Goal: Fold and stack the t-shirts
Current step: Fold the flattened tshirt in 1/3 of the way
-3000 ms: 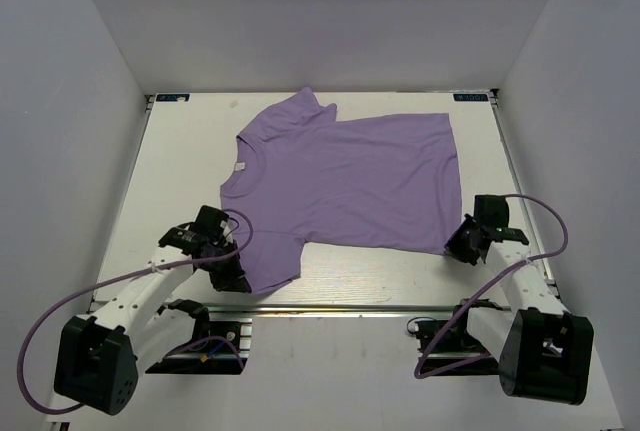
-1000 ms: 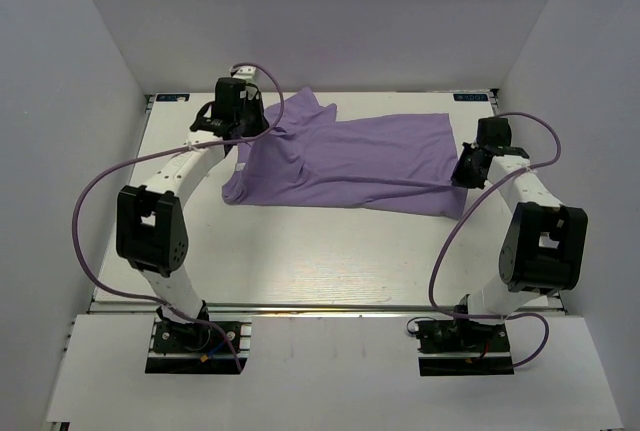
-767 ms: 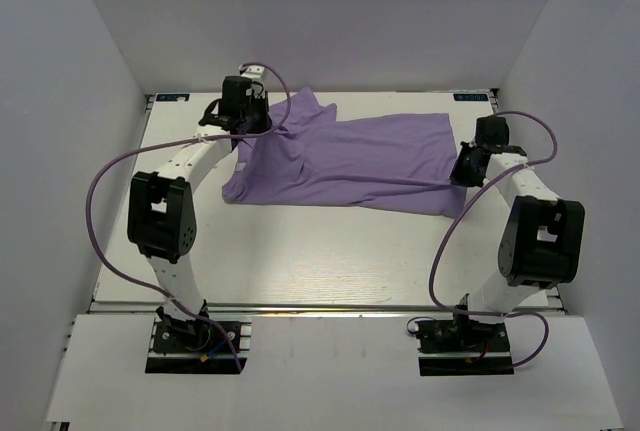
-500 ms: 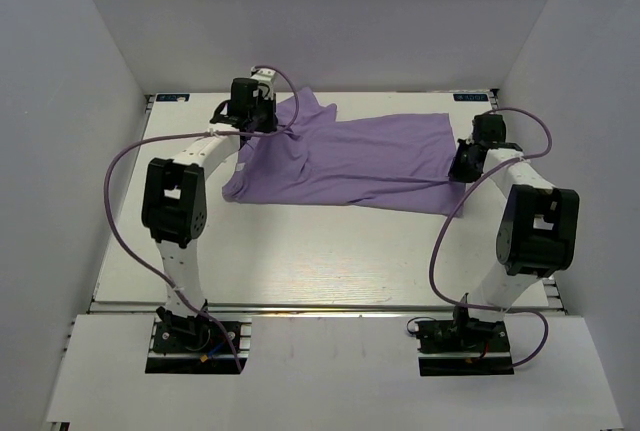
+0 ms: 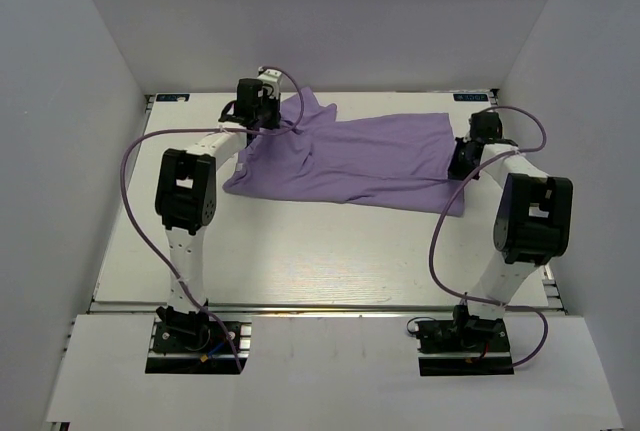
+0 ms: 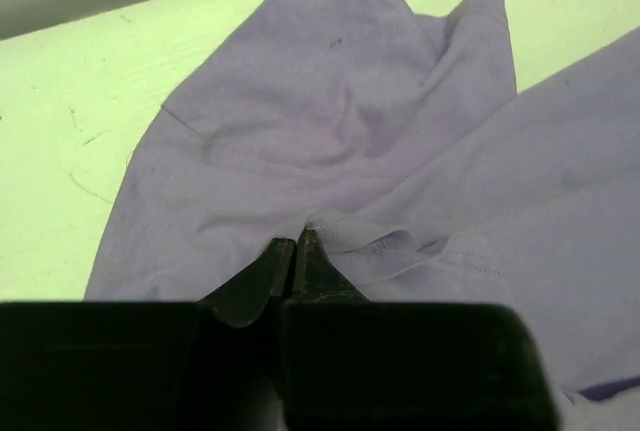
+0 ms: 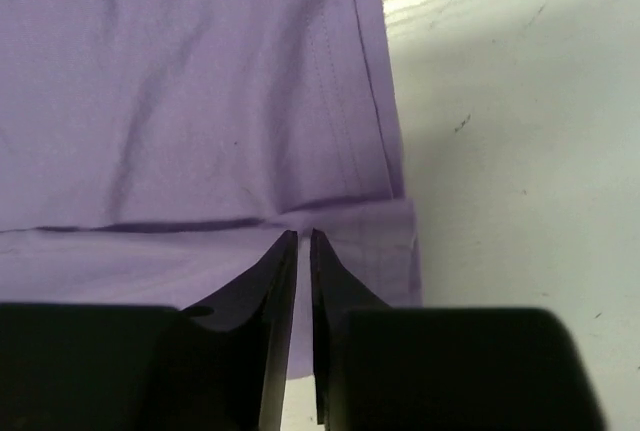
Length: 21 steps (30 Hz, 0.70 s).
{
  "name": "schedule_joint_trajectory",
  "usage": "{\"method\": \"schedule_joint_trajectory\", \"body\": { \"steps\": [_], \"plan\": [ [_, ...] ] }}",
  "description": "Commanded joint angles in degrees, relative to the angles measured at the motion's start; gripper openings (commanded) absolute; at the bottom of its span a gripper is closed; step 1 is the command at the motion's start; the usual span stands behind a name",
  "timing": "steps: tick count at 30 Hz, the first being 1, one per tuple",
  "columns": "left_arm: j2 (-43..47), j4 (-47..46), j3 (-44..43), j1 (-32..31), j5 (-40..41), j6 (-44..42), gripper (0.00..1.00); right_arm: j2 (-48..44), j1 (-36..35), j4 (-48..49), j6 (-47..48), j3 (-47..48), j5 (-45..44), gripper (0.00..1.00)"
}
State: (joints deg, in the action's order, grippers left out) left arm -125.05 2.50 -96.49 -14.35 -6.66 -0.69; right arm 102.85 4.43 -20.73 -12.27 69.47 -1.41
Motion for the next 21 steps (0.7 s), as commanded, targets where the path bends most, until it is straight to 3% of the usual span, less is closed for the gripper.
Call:
{"method": "schedule_joint_trajectory", "body": {
  "steps": [1,2,4,5,8,10,11,14,21],
  "plan": [
    [-0.4,-5.2,-2.3,0.5,-0.4,-1.6,0.14,1.3,0.1,1.8,0.8,4.0,-0.6,0.17],
    [-0.5,-7.8,-2.3,0.5,0.4,-2.1,0.42,2.5,0.1,1.9,1.1,4.4,-0.3,0.19],
    [-1.9,-9.8,-3.2,1.0,1.6,-2.1,0.61,3.8,0.2,1.2,0.8,7.2,-0.3,0.33],
    [-3.1,-9.8,-4.1,1.0,2.3,-1.4,0.97,4.1,0.1,0.5,0.8,8.0,0.3,0.44],
    [-5.0,-2.5,-11.6,1.6,4.1,-0.2,1.00,3.4,0.2,-0.3,0.6,9.7,0.9,0.68],
    [-5.6,1.0,-16.4,1.6,7.2,0.8,1.00,1.3,0.1,0.1,-0.1,9.5,0.8,0.78],
    [-5.0,2.5,-17.1,1.6,7.2,1.3,1.00,0.5,0.1,0.0,-0.1,9.3,3.0,0.90],
    [0.5,5.8,-14.5,1.6,7.2,2.8,1.00,-4.1,-0.2,1.1,-0.6,5.9,6.1,0.90],
    [15.1,8.1,8.4,0.5,0.3,9.7,1.00,-13.9,-0.2,6.9,-3.0,-9.9,15.5,0.90]
  ]
}}
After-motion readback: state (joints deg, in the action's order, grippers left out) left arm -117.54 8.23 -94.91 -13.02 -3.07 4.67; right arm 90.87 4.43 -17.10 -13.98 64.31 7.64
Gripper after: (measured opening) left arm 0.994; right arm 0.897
